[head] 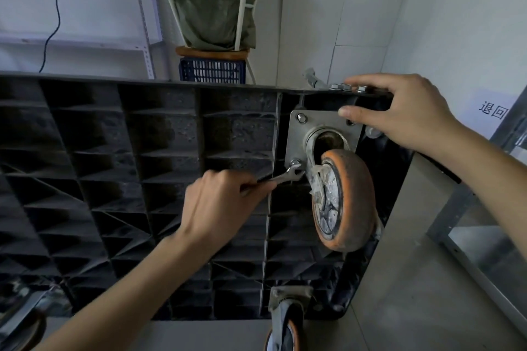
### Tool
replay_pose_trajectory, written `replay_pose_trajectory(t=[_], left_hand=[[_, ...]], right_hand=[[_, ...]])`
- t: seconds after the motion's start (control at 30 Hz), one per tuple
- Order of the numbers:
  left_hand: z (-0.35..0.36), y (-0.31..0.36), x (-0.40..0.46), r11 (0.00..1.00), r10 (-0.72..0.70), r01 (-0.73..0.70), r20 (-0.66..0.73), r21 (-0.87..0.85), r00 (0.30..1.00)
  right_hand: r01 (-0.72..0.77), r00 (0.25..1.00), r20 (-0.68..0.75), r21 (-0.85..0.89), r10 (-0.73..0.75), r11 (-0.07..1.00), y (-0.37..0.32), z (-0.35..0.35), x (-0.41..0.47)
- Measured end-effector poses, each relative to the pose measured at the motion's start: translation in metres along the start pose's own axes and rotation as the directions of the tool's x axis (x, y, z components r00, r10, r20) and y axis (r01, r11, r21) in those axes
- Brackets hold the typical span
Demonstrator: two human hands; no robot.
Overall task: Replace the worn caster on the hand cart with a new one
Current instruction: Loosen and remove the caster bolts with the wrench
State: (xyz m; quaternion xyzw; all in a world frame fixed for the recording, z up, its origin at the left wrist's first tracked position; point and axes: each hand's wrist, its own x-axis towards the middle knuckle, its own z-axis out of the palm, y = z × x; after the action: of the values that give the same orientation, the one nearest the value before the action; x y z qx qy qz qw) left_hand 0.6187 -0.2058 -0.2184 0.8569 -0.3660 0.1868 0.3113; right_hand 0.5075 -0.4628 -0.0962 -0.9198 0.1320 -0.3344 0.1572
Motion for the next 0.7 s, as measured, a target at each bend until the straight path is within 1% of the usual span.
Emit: replay_pose_trajectory(t=[0.13,0.27,0.37,0.5,0.57,0.7], left_hand=[[-0.010,0.003,0.014,0.991,0.036,-0.034,-0.018,0.126,0.999],[-0.028,0.011,0.026,0.966,0.033,-0.035,0.013,0.258,0.999],[-0.043,0.023,0.035,0.909,0.072,-0.086,0.049,0.408,0.996],[-0.056,0.045,0.046,0.784,0.139,-0.169,0.096,0.597,0.986],[-0.060,0.052,0.053,0.747,0.146,-0.181,0.107,0.639,0.983],[-0.062,0.062,0.058,0.704,0.161,-0.207,0.131,0.679,0.978]], right_hand=[[0.000,1.000,0.010,0.001,0.000,1.000,-0.002,0.000,0.000],[0.003,1.000,0.010,-0.008,-0.003,1.000,-0.002,0.000,0.000],[0.008,1.000,0.008,-0.009,-0.008,1.000,-0.002,0.000,0.000],[0.010,1.000,0.005,0.001,-0.010,1.000,-0.001,0.000,0.000],[0.016,1.000,0.008,0.001,-0.016,1.000,0.001,0.001,0.001],[0.019,1.000,0.007,-0.002,-0.019,1.000,0.000,0.000,0.000]])
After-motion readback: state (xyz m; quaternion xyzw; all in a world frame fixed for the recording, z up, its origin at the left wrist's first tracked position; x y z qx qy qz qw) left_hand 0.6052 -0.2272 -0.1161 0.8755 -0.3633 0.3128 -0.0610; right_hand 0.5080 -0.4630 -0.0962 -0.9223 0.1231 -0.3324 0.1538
